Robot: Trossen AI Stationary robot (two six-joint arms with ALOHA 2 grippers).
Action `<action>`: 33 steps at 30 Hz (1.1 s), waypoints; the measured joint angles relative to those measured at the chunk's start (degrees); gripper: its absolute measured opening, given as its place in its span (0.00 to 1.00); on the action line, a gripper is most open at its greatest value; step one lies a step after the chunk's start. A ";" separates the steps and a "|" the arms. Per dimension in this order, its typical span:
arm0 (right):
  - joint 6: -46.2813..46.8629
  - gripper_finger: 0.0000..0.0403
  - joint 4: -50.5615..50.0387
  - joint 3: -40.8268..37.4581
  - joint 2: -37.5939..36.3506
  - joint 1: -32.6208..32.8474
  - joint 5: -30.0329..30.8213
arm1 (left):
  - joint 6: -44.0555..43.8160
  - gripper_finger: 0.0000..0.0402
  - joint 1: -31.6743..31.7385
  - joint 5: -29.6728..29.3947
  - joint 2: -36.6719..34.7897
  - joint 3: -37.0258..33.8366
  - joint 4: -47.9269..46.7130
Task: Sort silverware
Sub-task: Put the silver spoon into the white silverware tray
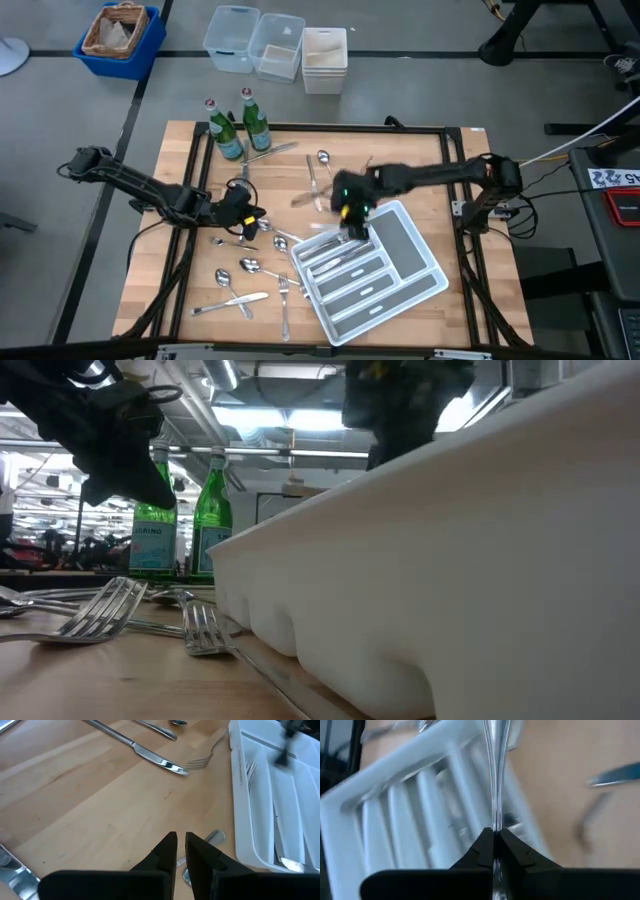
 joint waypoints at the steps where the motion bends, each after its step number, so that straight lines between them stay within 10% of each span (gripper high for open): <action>1: 0.00 0.04 -0.46 0.00 0.00 1.73 0.61 | 0.48 0.07 0.00 0.01 0.00 0.00 -0.01; 13: -8.38 0.04 -0.92 -0.12 1.12 18.23 13.31 | 1.05 0.07 0.00 0.25 0.00 0.00 -0.05; 33: -5.60 0.04 1.62 -2.23 9.52 21.95 12.32 | 1.02 0.07 -0.07 3.01 0.00 0.09 0.39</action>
